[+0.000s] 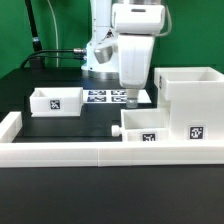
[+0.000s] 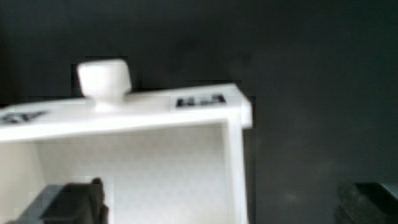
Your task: Assemble drawer
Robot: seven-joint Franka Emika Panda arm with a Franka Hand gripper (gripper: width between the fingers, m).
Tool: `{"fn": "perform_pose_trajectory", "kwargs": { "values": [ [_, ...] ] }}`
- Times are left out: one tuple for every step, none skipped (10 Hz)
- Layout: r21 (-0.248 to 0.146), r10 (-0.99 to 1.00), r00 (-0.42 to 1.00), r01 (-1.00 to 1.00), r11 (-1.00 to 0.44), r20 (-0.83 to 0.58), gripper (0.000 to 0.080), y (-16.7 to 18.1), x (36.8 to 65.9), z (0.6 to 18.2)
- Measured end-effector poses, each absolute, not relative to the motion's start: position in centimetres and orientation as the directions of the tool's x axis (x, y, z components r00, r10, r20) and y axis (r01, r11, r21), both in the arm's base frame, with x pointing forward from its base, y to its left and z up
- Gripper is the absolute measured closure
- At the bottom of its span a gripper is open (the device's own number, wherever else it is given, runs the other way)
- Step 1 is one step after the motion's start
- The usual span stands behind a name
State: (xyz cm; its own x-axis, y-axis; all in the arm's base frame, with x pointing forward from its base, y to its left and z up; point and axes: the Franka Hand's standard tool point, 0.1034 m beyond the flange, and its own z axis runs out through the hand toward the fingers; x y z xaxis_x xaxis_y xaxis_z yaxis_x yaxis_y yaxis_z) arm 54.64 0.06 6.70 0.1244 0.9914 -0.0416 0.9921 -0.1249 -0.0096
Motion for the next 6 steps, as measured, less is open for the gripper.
{"fn": "perform_pose_trajectory", "kwargs": {
  "values": [
    [-0.015, 0.993, 0.110, 0.994, -0.111, -0.044, 0.0150, -1.2, 54.5, 6.5],
    [-0.021, 0.993, 0.106, 0.994, -0.107, -0.046, 0.0150, -2.4, 54.3, 6.2],
    [-0.022, 0.992, 0.115, 0.993, -0.116, -0.045, 0.0150, -2.7, 54.3, 6.2],
    [-0.023, 0.992, 0.115, 0.993, -0.116, -0.045, 0.0150, -2.7, 54.2, 6.1],
    [-0.025, 0.993, 0.112, 0.993, -0.113, -0.044, 0.0150, -2.9, 54.2, 5.9],
    [-0.032, 0.996, 0.085, 0.996, -0.086, -0.018, 0.0150, -3.8, 54.0, 5.1]
  ]
}}
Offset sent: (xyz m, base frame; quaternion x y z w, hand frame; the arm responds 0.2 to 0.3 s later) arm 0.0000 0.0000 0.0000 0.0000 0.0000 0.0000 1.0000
